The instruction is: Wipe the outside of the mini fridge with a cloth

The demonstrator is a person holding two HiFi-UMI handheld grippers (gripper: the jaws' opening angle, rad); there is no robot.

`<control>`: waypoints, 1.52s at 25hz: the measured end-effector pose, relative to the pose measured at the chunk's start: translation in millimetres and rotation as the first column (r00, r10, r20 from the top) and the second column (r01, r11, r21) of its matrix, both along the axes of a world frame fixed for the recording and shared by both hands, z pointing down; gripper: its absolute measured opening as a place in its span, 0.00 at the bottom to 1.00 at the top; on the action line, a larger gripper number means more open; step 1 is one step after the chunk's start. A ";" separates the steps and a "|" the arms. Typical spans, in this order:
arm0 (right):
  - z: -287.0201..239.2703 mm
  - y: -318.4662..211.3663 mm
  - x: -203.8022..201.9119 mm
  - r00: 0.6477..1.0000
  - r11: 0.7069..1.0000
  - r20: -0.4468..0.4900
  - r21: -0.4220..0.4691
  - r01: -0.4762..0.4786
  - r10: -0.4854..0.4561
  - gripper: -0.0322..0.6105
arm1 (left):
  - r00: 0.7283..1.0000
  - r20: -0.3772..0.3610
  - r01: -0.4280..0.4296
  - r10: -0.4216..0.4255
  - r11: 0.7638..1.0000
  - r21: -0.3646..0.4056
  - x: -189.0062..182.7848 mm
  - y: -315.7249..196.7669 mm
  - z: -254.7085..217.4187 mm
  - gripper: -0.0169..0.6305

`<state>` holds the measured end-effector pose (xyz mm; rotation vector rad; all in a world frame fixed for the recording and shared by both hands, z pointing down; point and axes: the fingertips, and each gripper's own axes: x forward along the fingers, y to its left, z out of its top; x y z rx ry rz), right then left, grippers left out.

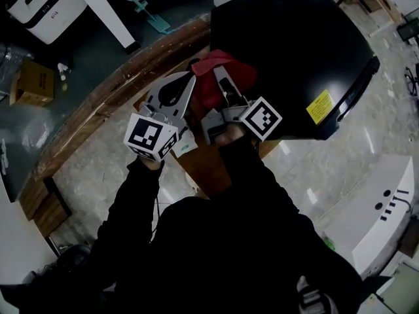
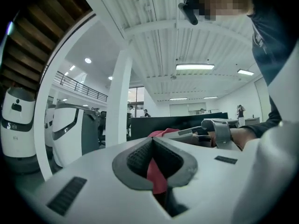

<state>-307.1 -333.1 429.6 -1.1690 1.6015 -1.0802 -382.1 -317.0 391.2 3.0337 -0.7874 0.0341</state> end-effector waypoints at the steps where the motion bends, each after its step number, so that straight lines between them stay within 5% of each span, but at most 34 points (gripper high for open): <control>1: -7.0 -7.6 3.0 1.000 1.000 0.016 0.016 -0.012 0.012 0.10 | 1.000 -0.006 0.004 -0.004 1.000 0.008 1.0 -6.1 -5.5 0.04; 14: 27.9 -40.6 33.9 0.951 0.988 0.267 -0.029 -0.152 0.154 0.10 | 0.999 0.031 -0.029 0.030 0.999 -0.026 31.1 -41.4 24.8 0.04; 25: 143.4 -49.0 37.4 0.927 0.974 0.318 -0.169 -0.152 0.200 0.10 | 0.986 0.150 -0.040 0.068 0.982 -0.184 48.8 -53.6 147.4 0.04; 38: 303.6 -49.1 41.3 0.907 0.930 0.323 -0.330 -0.160 0.270 0.10 | 0.937 0.323 -0.016 0.134 0.939 -0.344 66.0 -65.6 296.7 0.04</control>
